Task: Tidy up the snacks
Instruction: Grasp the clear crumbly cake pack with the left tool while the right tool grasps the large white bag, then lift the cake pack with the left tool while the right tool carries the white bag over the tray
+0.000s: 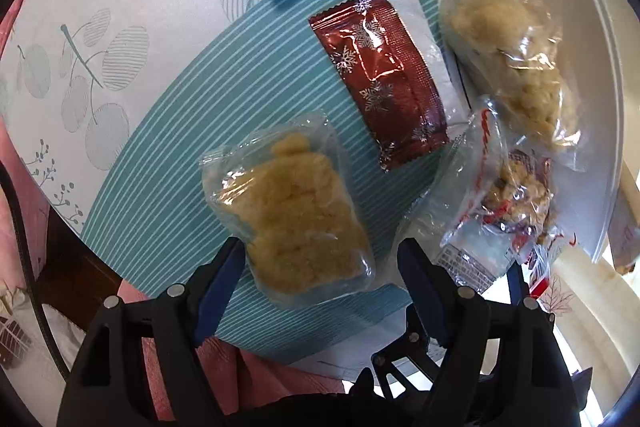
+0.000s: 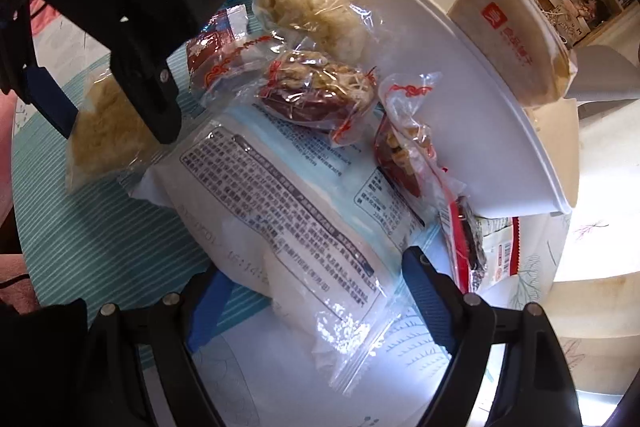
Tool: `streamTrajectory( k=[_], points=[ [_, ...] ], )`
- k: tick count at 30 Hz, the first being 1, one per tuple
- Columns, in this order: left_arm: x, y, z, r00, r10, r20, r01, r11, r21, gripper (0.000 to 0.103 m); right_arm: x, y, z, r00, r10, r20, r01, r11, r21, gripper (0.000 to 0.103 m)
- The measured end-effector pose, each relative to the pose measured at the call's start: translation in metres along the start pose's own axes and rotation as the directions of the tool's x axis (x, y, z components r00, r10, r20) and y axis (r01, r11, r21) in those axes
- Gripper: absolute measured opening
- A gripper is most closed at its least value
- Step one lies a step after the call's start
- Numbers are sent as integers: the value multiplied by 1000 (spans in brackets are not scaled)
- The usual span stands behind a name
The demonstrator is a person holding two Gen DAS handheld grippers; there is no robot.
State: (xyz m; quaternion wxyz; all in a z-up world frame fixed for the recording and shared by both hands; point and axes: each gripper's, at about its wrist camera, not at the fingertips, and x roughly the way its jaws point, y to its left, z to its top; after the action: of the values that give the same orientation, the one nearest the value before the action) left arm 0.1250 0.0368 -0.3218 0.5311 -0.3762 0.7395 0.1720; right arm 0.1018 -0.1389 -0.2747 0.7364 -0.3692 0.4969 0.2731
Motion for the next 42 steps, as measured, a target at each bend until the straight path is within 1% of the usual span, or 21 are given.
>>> streamTrajectory(
  k=[3, 4, 7, 13, 14, 16, 18, 22, 25, 26, 27, 30, 33, 35, 36, 39, 42],
  points=[
    [6, 5, 9, 1000, 2, -11, -2, 1000, -11, 77, 2, -3, 0, 1000, 8, 5, -8, 1000, 3, 83],
    [11, -1, 13, 1000, 6, -16, -6, 1000, -16, 77, 2, -3, 0, 1000, 10, 5, -10, 1000, 4, 83],
    [11, 2, 19, 1000, 7, -27, -8, 999, -37, 77, 3, -6, 0, 1000, 17, 4, -17, 1000, 8, 81],
    [18, 17, 29, 998, -38, -42, 33, 994, -102, 76, 2, -11, -1, 1000, 28, -9, -27, 1000, 1, 77],
    [20, 19, 30, 998, -43, -46, 38, 993, -110, 74, -1, -9, -1, 1000, 27, -13, -27, 1000, -2, 75],
    [23, 26, 34, 998, -39, -56, 31, 990, -135, 66, -3, -8, 1, 999, 26, -22, -26, 1000, -16, 71],
    [22, 32, 31, 996, -56, -64, 45, 986, -162, 63, -6, -6, 1, 999, 29, -28, -29, 999, -20, 64],
    [23, 40, 32, 994, -86, -64, 74, 982, -174, 61, -13, -5, 2, 999, 34, -40, -35, 999, -25, 55],
    [29, 46, 27, 992, -103, -76, 88, 980, -181, 60, -19, -3, 2, 998, 36, -46, -38, 999, -30, 46],
    [35, 49, 22, 991, -108, -82, 91, 979, -183, 60, -22, -2, 3, 998, 44, -47, -45, 998, -32, 38],
    [37, 51, 19, 990, -111, -89, 93, 978, -186, 60, -24, -1, 3, 998, 49, -47, -51, 998, -35, 33],
    [43, 59, 12, 986, -119, -113, 95, 975, -199, 60, -29, -3, 3, 996, 63, -56, -64, 998, -24, 28],
    [44, 64, 5, 985, -122, -119, 96, 974, -205, 59, -36, -9, 3, 994, 88, -62, -88, 996, -1, 25],
    [42, 68, 0, 985, -129, -116, 103, 974, -203, 59, -41, -13, 6, 992, 113, -57, -112, 993, 26, 23],
    [39, 71, -3, 984, -139, -112, 114, 972, -204, 59, -43, -16, 7, 992, 120, -50, -118, 992, 36, 20],
    [31, 76, -7, 983, -156, -98, 134, 971, -198, 59, -49, -20, 7, 987, 157, -43, -154, 986, 65, 17],
    [22, 72, -16, 983, -162, -83, 144, 972, -186, 59, -54, -21, 7, 982, 185, -47, -180, 978, 104, 16]
  ],
)
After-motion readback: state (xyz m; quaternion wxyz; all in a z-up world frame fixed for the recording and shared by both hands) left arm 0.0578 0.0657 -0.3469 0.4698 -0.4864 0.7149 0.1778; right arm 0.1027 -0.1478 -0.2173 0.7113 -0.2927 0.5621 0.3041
